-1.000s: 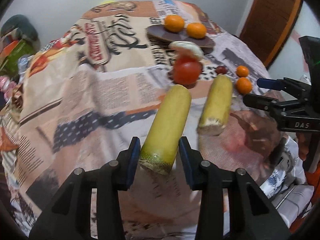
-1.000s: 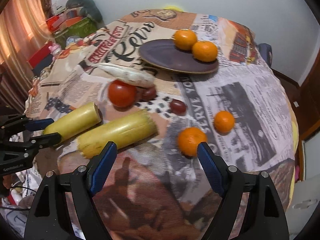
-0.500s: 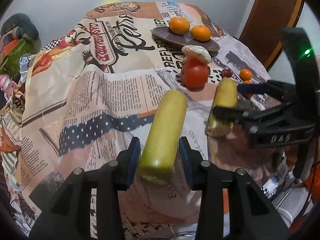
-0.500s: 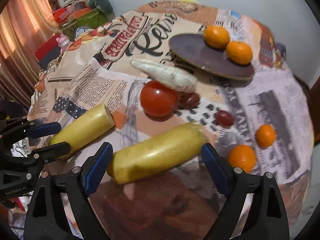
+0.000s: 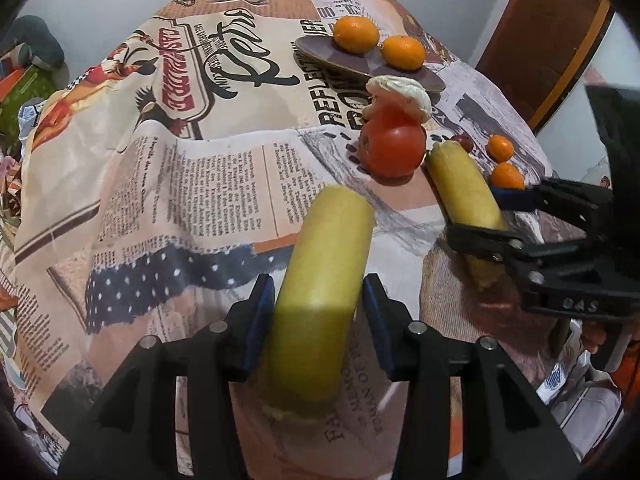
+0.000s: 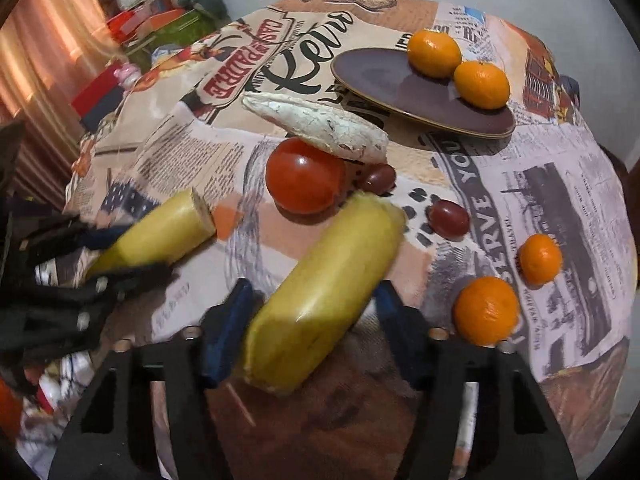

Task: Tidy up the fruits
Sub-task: 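Lift both corn cobs upright and carry them toward the dark plate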

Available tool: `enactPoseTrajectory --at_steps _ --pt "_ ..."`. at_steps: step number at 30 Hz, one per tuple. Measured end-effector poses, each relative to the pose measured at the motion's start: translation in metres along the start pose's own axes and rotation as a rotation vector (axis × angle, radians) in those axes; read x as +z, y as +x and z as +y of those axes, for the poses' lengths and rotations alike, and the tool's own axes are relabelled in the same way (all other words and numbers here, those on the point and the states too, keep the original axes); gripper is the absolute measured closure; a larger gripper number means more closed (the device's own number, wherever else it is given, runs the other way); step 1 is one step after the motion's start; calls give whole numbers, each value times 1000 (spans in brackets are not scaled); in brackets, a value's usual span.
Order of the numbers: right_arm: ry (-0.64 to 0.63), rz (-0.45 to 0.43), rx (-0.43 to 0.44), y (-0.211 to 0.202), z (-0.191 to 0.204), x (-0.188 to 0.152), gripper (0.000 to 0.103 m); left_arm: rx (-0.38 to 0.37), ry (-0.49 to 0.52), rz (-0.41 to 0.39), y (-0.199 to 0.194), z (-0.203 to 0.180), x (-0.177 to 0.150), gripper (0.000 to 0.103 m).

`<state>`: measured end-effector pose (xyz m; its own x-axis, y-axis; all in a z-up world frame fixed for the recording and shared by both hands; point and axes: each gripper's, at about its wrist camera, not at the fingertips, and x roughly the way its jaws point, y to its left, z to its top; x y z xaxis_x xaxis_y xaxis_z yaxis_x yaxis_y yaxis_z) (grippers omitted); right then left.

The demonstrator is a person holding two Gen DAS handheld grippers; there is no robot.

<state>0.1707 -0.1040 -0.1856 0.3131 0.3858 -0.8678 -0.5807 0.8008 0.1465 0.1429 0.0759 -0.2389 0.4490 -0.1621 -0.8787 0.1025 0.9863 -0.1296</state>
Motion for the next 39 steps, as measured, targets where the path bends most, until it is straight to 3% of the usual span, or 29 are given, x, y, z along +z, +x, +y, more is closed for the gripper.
enactPoseTrajectory --at_steps 5,9,17,22,27,39 --pt "11 14 11 -8 -17 -4 64 2 0 -8 3 -3 8 58" --pt "90 30 61 -8 -32 1 64 11 4 -7 6 -4 11 58" --pt "100 33 40 14 -32 20 64 15 10 -14 11 -6 18 60" --pt "100 9 39 6 -32 16 65 27 -14 -27 5 -5 23 62" --pt "120 -58 52 -23 -39 13 67 37 -11 -89 -20 -7 26 63" --pt "104 -246 -9 -90 -40 21 67 64 27 -232 -82 -30 35 68"
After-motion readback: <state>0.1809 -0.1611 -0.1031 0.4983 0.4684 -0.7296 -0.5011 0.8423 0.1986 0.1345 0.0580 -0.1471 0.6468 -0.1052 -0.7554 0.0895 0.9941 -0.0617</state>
